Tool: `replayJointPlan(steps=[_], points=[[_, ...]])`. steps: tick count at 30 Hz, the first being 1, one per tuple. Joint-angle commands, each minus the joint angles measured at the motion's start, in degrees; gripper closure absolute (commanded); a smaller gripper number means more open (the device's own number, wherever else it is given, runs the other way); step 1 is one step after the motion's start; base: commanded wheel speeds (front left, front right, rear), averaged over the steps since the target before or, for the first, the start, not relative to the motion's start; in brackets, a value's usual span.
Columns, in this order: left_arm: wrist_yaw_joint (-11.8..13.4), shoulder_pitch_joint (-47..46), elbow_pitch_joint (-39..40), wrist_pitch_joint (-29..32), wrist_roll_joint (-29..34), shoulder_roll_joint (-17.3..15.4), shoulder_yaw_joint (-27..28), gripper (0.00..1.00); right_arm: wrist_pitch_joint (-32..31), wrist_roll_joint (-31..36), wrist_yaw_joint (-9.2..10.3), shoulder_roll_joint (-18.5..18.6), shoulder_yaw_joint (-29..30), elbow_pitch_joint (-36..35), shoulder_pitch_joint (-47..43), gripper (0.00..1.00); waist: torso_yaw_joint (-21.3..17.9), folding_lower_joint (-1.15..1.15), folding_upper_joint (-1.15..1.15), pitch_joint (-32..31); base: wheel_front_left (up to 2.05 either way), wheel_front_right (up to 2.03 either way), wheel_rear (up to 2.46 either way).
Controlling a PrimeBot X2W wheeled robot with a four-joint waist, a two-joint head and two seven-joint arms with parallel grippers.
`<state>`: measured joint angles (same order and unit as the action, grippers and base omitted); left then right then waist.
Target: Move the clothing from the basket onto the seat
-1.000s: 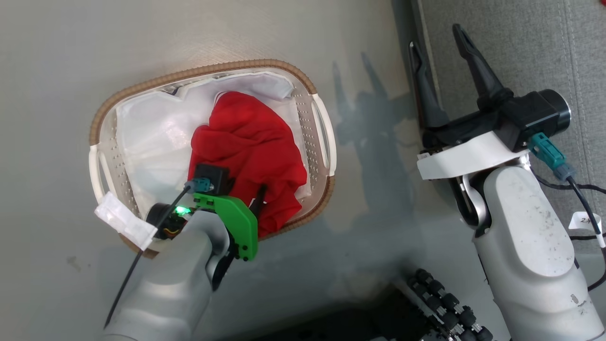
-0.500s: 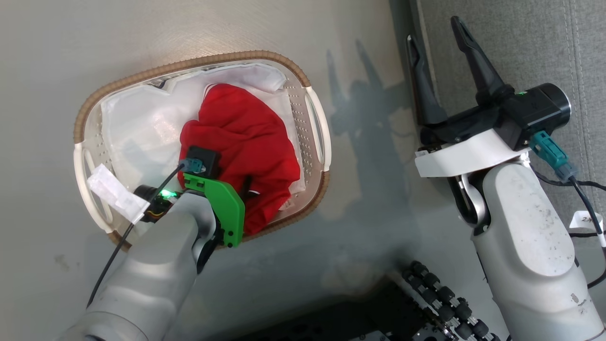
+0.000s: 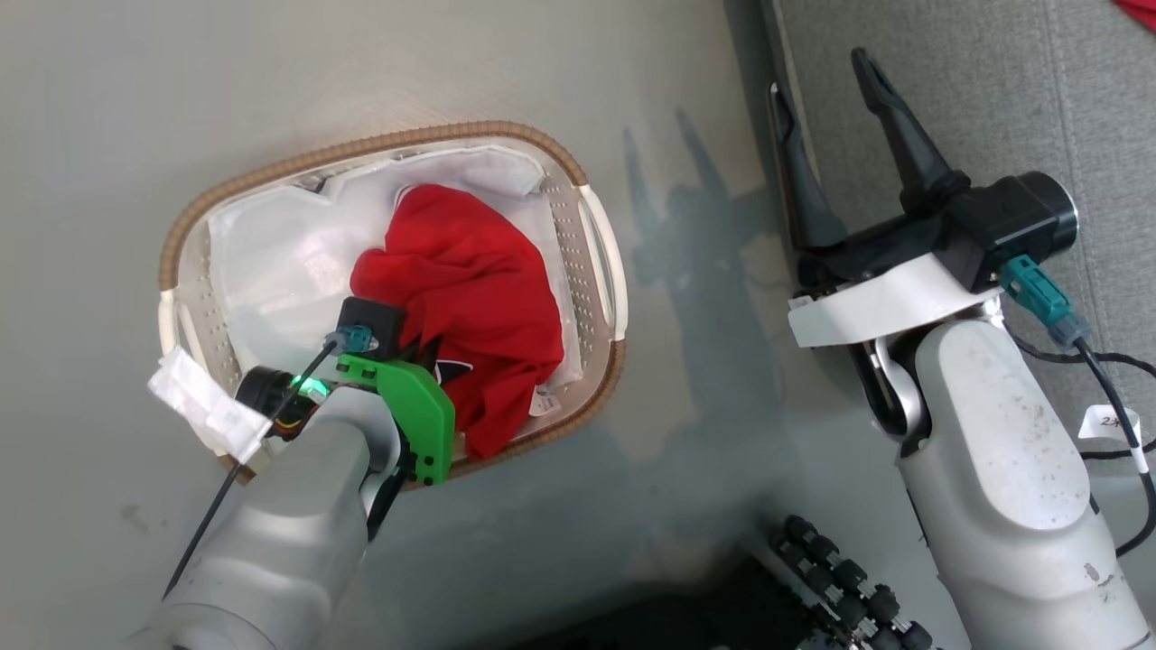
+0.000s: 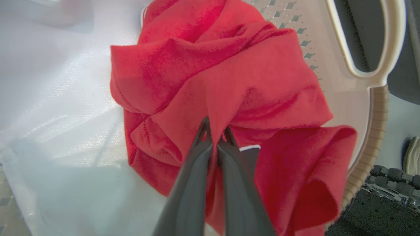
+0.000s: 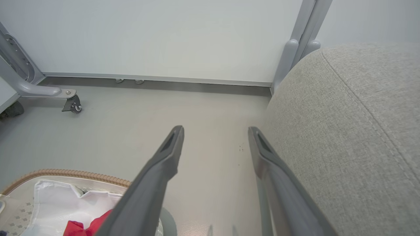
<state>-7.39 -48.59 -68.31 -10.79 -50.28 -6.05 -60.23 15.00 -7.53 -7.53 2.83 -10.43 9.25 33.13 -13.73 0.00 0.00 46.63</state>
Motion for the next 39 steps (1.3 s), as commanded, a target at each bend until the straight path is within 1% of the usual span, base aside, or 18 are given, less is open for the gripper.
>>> replayJointPlan(steps=[1,7,15,21,24,28,39], points=[[-0.2,0.9,-0.1,-1.0,-1.1,0.0,0.2,1.00,0.3,0.0,0.08,0.2,0.2,0.6,-1.1,0.00,0.4,0.00,0.00,-1.9,0.00,0.00,0.00],[-0.2,2.9,0.3,-3.4,-2.5,-0.2,0.3,1.00,0.3,-0.7,0.08,0.2,-0.1,2.1,-2.7,0.00,1.2,0.00,0.00,-6.7,0.00,0.00,0.00],[-0.2,5.3,2.8,-4.5,-3.0,-0.7,1.0,1.00,0.3,-0.3,0.08,0.2,0.0,3.9,-5.1,0.00,3.5,0.00,0.00,-13.5,0.00,0.00,0.00],[0.2,8.7,8.1,-4.4,0.6,-2.2,6.6,1.00,0.3,-0.4,0.08,0.2,0.0,4.9,-7.2,0.00,5.1,0.00,0.00,-18.0,0.00,0.00,0.00],[0.7,11.3,11.8,-4.4,3.6,-2.7,10.7,1.00,0.3,-0.5,0.08,0.2,0.0,5.4,-8.4,0.00,5.8,0.00,0.00,-20.3,0.00,0.00,0.00],[0.6,15.2,16.3,-4.4,7.4,-3.3,15.9,1.00,0.3,-0.8,0.08,0.2,-0.1,5.8,-10.0,0.00,6.6,0.00,0.00,-22.8,0.00,0.00,0.00],[0.1,22.5,29.2,-4.4,19.1,-2.3,28.8,1.00,0.3,-1.1,0.08,0.2,-0.3,7.2,-14.3,0.00,9.4,0.00,0.00,-29.0,0.00,0.00,0.00]])
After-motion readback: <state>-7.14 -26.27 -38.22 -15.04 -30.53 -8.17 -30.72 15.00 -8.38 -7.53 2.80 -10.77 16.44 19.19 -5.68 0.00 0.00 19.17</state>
